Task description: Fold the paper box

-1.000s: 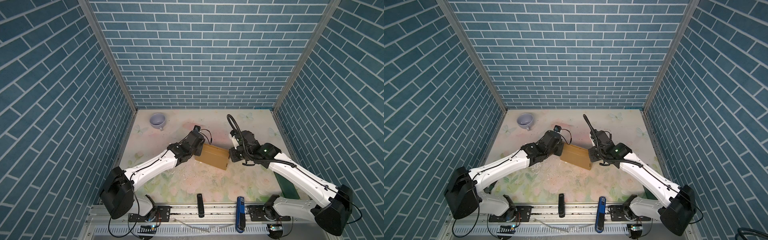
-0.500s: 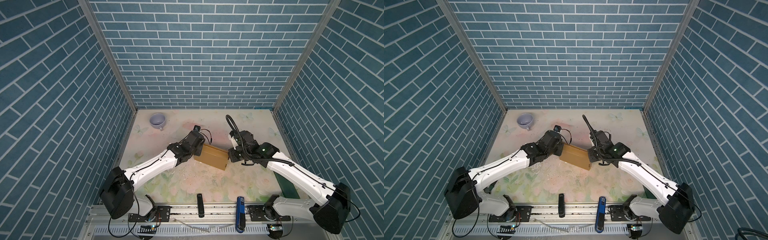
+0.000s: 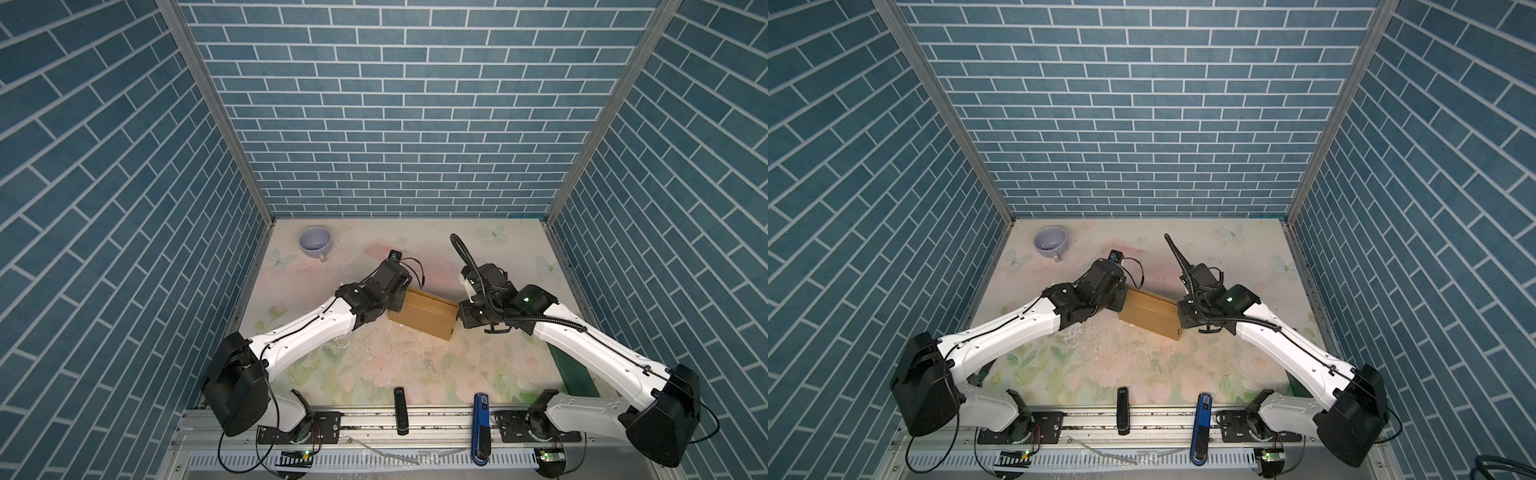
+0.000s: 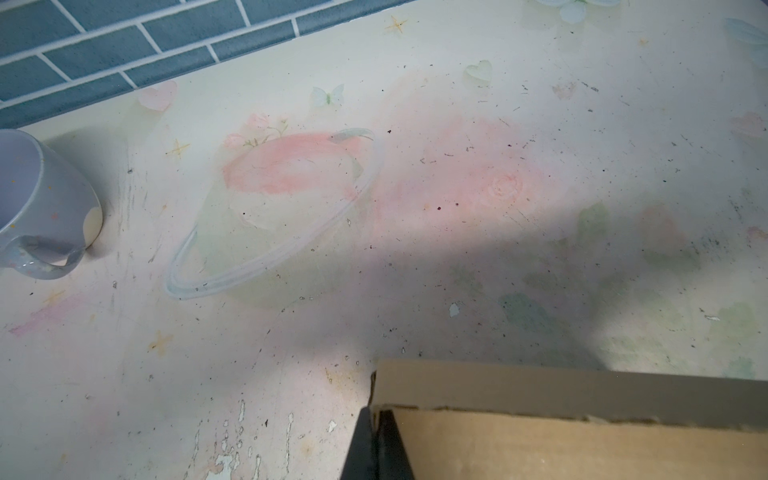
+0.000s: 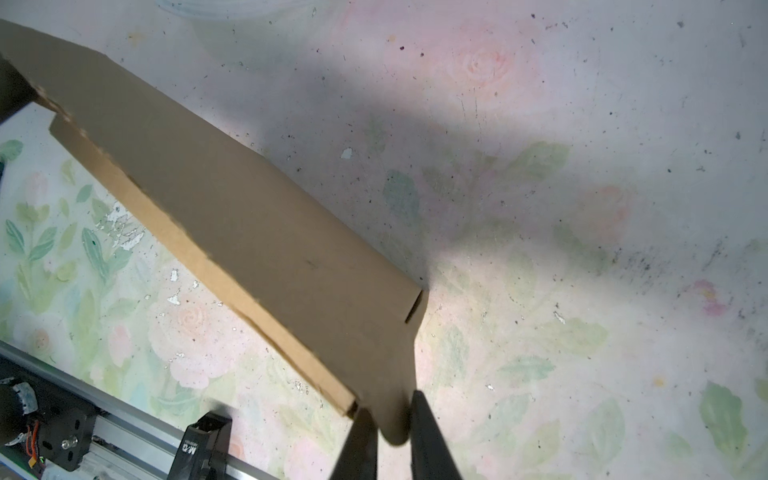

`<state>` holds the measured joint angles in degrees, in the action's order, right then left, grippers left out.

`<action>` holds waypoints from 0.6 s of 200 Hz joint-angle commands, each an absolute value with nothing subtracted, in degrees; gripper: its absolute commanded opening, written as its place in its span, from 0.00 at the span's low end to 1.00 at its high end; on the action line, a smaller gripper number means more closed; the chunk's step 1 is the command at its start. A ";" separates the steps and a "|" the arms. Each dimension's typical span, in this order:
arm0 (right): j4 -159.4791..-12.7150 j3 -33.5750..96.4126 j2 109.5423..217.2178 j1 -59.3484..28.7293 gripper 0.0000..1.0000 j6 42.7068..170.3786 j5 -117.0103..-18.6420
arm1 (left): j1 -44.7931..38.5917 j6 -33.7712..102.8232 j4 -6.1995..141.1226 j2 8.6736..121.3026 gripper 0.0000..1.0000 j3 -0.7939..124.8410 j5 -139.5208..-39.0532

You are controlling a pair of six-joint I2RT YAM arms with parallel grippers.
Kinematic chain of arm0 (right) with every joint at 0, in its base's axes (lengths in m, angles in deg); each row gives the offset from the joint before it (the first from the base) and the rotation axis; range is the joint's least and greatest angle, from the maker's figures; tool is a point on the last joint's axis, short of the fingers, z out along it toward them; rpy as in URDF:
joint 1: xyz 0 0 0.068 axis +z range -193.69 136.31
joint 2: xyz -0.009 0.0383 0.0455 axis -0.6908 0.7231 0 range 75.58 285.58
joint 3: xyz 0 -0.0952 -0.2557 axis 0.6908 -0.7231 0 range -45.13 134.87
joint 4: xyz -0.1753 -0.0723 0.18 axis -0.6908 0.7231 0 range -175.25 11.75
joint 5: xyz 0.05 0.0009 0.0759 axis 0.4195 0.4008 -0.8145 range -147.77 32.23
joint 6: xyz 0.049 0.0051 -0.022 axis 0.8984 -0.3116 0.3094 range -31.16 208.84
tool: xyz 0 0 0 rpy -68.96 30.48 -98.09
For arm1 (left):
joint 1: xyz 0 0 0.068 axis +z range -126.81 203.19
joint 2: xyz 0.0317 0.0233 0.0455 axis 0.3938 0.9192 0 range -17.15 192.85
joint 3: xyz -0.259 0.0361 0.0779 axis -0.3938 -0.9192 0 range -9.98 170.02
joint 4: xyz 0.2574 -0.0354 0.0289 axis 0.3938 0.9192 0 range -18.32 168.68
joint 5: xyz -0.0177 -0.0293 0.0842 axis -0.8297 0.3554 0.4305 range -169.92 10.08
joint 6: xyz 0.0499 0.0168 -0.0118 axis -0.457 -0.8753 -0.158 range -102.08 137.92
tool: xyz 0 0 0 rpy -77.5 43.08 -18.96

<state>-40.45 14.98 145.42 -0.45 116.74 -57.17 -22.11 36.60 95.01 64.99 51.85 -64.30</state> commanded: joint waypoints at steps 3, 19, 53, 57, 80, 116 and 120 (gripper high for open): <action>-37.42 17.44 144.00 -0.16 0.15 119.69 -57.36 | -22.51 36.76 98.53 66.34 0.00 52.42 -64.59; -37.36 17.68 143.96 -0.19 0.14 119.94 -57.55 | -22.53 36.79 98.44 66.68 0.00 52.50 -64.71; -38.16 18.50 143.96 -0.19 0.13 120.04 -58.23 | -22.51 36.69 98.23 66.82 0.00 52.43 -64.84; -38.36 18.58 143.96 -0.19 0.13 120.04 -58.33 | -22.51 36.73 98.22 66.78 0.00 52.42 -64.80; -39.57 18.76 144.00 -0.18 0.13 119.87 -58.87 | -22.51 36.64 98.13 66.87 0.00 52.47 -64.88; -40.31 18.43 144.66 -0.18 0.09 119.78 -58.72 | -22.51 36.55 98.13 66.87 0.00 52.34 -64.97; -40.42 18.41 144.74 -0.14 0.09 119.78 -58.79 | -22.50 36.48 98.13 66.80 0.00 52.34 -64.93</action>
<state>-39.84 15.36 145.05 -0.45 117.62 -58.37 -22.11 36.57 94.97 65.48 52.15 -64.10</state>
